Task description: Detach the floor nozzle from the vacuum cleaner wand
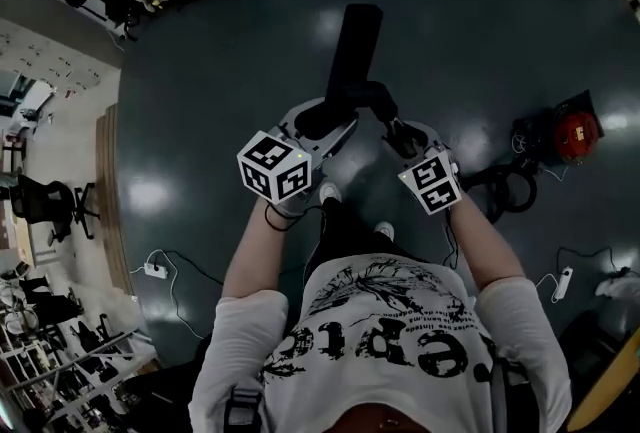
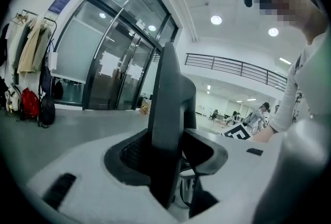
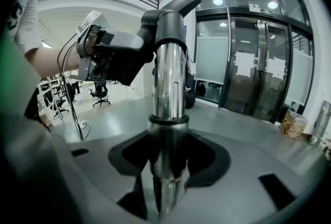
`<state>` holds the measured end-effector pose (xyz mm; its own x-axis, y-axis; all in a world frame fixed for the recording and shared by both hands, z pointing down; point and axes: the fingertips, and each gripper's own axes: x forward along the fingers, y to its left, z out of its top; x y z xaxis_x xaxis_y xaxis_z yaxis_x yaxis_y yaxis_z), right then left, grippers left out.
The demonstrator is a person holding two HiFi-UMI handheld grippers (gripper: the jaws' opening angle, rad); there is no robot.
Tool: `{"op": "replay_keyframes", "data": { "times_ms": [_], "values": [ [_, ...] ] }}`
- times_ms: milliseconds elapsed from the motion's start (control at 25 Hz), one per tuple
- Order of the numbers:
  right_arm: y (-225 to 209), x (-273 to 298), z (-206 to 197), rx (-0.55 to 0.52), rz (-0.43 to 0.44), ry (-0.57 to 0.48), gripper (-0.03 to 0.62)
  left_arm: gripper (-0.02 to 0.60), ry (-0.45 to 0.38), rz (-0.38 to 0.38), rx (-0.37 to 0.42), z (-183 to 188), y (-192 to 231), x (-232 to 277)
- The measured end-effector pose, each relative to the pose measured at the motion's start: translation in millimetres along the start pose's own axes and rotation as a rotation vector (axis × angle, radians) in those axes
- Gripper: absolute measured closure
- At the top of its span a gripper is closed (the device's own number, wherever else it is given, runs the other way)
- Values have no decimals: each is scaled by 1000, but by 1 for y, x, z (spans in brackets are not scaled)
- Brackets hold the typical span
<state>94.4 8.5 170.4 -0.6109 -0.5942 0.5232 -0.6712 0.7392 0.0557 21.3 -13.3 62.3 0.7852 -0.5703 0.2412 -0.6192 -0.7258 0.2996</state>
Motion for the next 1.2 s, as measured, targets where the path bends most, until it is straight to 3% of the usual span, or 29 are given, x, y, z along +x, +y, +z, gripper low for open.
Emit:
{"op": "replay_keyframes", "data": {
  "times_ms": [360, 800, 880, 960, 1000, 1120, 1200],
  "values": [
    [11, -60, -6, -27, 0, -29, 410, 385, -27, 30, 89, 14, -75, -13],
    [21, -79, -5, -33, -9, -37, 410, 387, -69, 118, 160, 22, -102, -27],
    [22, -73, -8, -18, -15, -8, 410, 387, -157, 157, 122, 33, -99, -36],
    [24, -66, -22, -1, -29, 44, 411, 398, -332, 216, 19, 62, -88, -58],
    [27, -67, -31, 0, -34, 64, 411, 410, -385, 252, 16, 76, -84, -70],
    [33, -71, -47, -15, -37, 79, 411, 409, -354, 277, 156, 97, -87, -84],
    [30, -68, -46, -19, -36, 78, 411, 408, -315, 268, 183, 94, -85, -83]
  ]
}}
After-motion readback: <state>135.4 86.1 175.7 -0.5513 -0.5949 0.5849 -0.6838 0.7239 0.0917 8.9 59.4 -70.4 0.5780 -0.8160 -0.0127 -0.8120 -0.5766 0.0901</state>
